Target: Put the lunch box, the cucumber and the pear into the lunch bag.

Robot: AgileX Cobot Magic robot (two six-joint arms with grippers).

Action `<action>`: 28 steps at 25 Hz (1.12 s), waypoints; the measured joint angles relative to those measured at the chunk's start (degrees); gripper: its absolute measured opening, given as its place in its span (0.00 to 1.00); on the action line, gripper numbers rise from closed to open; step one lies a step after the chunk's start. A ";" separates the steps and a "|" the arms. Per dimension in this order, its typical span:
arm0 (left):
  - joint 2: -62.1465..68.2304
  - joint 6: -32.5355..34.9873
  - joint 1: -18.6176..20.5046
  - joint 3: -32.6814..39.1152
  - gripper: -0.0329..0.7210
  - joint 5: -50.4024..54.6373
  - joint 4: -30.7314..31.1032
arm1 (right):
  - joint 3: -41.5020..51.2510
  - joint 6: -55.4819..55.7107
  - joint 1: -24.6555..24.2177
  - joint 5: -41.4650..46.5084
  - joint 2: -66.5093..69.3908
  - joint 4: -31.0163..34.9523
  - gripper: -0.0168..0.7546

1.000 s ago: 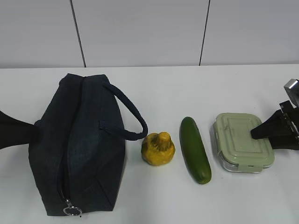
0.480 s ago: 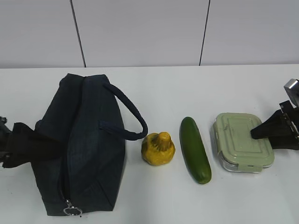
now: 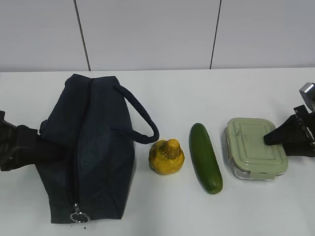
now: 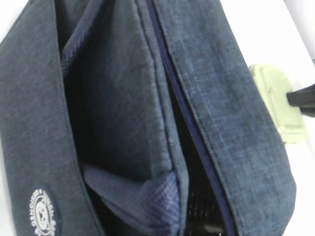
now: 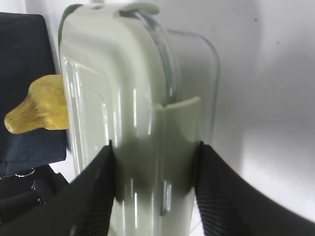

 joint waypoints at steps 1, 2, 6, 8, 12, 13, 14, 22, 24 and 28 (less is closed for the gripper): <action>0.00 0.00 0.00 0.00 0.02 0.05 -1.15 | 0.00 0.00 0.00 0.00 0.00 0.10 0.49; 0.00 0.00 0.00 0.00 0.02 0.05 -1.89 | 0.00 0.00 0.00 -0.11 0.00 0.23 0.49; 0.00 0.40 0.00 0.00 0.02 0.17 -3.74 | 0.00 0.00 0.00 -0.47 0.00 0.74 0.49; 0.00 0.67 0.00 0.00 0.02 0.21 -4.20 | 0.00 0.00 0.00 -0.61 -0.32 0.84 0.49; 0.00 0.84 0.00 0.00 0.02 0.21 -4.58 | 0.00 0.00 0.00 -2.60 -2.25 0.88 0.49; 0.00 0.84 0.00 0.00 0.02 0.21 -4.64 | 0.00 0.00 0.00 -2.99 -2.60 1.01 0.49; 0.00 0.84 0.00 0.00 0.02 0.21 -4.68 | 0.00 0.00 0.00 -3.17 -3.18 1.10 0.49; 0.00 1.54 0.00 0.00 0.02 0.21 -4.68 | 0.10 0.46 0.00 -3.56 -6.80 4.96 0.49; 0.00 1.54 0.00 0.00 0.02 0.21 -4.69 | 0.17 1.23 0.00 -3.56 -7.53 6.34 0.49; 0.00 1.55 0.00 0.00 0.02 0.23 -4.69 | 0.17 2.00 0.61 -3.56 -9.21 8.31 0.49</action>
